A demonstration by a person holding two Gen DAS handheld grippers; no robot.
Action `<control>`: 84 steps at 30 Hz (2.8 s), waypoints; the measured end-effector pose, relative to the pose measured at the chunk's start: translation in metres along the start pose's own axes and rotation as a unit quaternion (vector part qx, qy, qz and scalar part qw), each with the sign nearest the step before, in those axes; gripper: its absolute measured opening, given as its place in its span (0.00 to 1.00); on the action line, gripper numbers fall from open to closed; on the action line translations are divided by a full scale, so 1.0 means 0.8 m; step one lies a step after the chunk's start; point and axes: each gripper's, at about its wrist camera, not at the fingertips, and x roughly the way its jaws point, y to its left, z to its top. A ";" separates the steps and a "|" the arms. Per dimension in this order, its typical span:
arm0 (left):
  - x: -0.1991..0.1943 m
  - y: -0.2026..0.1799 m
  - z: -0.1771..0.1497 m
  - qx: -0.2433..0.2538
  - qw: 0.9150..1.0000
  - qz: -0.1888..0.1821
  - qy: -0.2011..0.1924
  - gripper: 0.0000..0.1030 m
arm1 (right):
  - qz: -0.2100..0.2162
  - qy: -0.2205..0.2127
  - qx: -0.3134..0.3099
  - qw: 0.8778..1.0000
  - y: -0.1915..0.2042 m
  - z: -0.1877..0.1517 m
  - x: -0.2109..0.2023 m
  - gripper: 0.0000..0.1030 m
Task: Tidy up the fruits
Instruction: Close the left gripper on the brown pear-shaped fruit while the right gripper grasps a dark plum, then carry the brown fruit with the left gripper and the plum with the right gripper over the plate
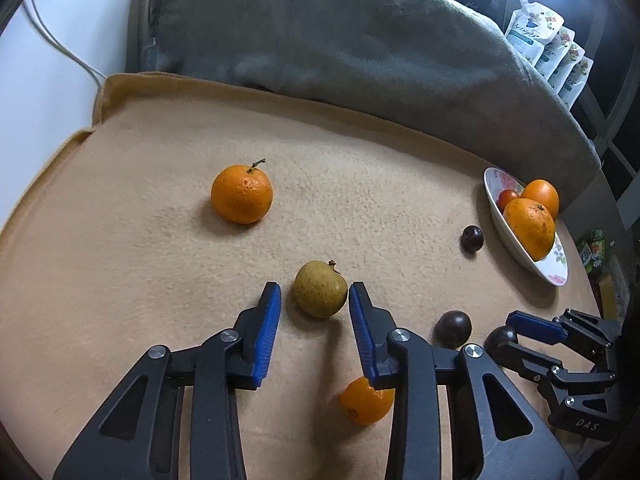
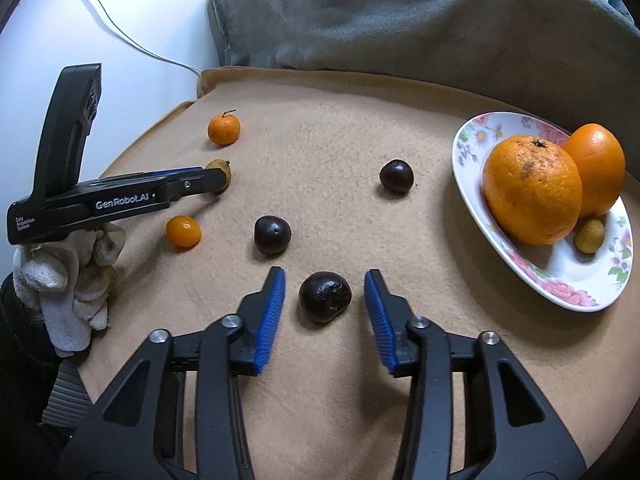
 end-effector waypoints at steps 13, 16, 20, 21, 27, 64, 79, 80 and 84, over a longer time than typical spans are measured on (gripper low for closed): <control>0.003 -0.006 0.001 0.004 1.000 0.000 -0.002 0.25 | -0.001 -0.009 0.011 1.000 -0.001 0.000 -0.001 0.27; 0.002 -0.005 0.002 0.002 1.000 0.000 -0.004 0.25 | -0.001 -0.015 0.015 1.000 -0.003 -0.001 -0.005 0.26; -0.005 -0.003 0.004 -0.004 1.000 -0.002 -0.011 0.25 | -0.002 -0.022 0.019 1.000 -0.007 -0.003 -0.013 0.26; -0.007 -0.003 0.005 -0.005 1.000 -0.003 -0.013 0.25 | -0.002 -0.023 0.020 1.000 -0.008 -0.002 -0.015 0.26; -0.020 -0.013 0.007 0.002 1.000 -0.011 -0.026 0.25 | -0.004 -0.036 0.024 0.999 -0.011 0.000 -0.028 0.26; -0.017 -0.166 0.055 0.097 0.991 -0.078 -0.051 0.25 | -0.069 -0.109 0.090 0.988 -0.126 -0.018 -0.117 0.26; 0.031 -0.219 0.087 0.130 0.988 -0.082 -0.035 0.25 | -0.074 -0.107 0.096 0.987 -0.155 -0.013 -0.110 0.26; 0.034 -0.221 0.088 0.131 0.987 -0.081 -0.034 0.25 | -0.074 -0.107 0.096 0.987 -0.156 -0.013 -0.109 0.26; 0.044 -0.230 0.091 0.139 0.987 -0.081 -0.028 0.25 | -0.075 -0.106 0.097 0.987 -0.159 -0.012 -0.107 0.26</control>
